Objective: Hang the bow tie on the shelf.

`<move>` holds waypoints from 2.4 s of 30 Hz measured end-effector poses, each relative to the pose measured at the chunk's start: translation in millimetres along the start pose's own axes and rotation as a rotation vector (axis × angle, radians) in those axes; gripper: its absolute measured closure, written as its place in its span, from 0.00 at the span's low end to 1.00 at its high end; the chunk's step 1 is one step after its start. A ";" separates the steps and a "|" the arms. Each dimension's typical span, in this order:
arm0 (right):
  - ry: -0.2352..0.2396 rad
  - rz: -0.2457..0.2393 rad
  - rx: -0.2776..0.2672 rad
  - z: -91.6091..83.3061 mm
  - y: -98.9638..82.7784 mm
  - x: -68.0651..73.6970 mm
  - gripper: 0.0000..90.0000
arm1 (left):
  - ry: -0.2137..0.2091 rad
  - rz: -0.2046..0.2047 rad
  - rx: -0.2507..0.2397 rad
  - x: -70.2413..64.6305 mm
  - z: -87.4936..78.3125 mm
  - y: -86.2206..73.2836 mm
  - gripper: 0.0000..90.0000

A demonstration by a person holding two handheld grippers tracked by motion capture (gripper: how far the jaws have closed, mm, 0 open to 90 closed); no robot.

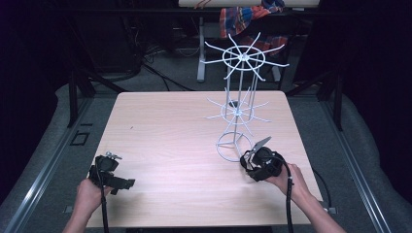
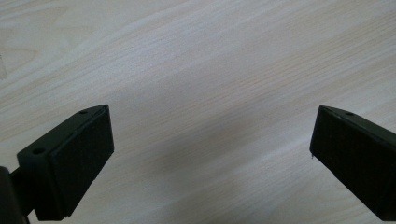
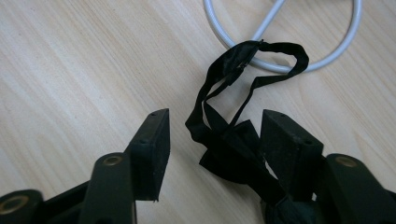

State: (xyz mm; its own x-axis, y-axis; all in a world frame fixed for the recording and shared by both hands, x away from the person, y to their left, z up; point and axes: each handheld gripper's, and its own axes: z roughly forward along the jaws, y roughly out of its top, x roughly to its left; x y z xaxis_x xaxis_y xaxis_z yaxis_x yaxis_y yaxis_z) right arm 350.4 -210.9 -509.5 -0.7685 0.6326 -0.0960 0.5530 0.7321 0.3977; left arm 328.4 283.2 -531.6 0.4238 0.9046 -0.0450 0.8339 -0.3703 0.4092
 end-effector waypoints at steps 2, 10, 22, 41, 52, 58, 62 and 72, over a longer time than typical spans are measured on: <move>-0.004 0.000 0.004 1.2 0.8 0.8 0.52 | 0.001 0.000 0.000 0.1 0.0 -0.1 0.00; -0.018 -0.036 0.068 9.5 3.5 4.0 0.76 | 0.001 0.001 0.001 0.3 0.1 -0.1 0.00; 0.005 0.001 0.031 2.0 0.5 -2.3 0.97 | 0.000 0.001 0.002 0.5 0.0 -0.1 0.00; 0.047 0.111 -0.103 -32.4 -9.1 -17.6 0.99 | -0.002 0.001 0.002 0.7 0.0 -0.2 0.00; 0.061 0.156 -0.184 -53.7 -14.8 -26.1 0.99 | -0.002 0.000 0.001 0.5 -0.1 -0.2 0.00; 0.064 0.177 -0.207 -61.0 -16.5 -28.6 0.99 | -0.002 0.000 0.001 0.5 -0.3 -0.2 0.00; 0.065 0.186 -0.215 -67.0 -17.3 -31.2 0.99 | -0.001 0.001 0.001 0.4 0.0 0.0 0.00; 0.051 0.221 -0.266 -85.2 -18.1 -38.7 0.99 | -0.001 -0.002 -0.002 -0.6 -0.8 -0.4 0.00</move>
State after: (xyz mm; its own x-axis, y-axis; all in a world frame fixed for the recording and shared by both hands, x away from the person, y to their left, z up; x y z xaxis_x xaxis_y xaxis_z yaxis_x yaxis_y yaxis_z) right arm 342.7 -270.1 -435.3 -0.6586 0.7500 0.0617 0.6093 0.4833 0.6287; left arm 327.5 283.0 -531.0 0.4221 0.9053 -0.0466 0.8342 -0.3678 0.4109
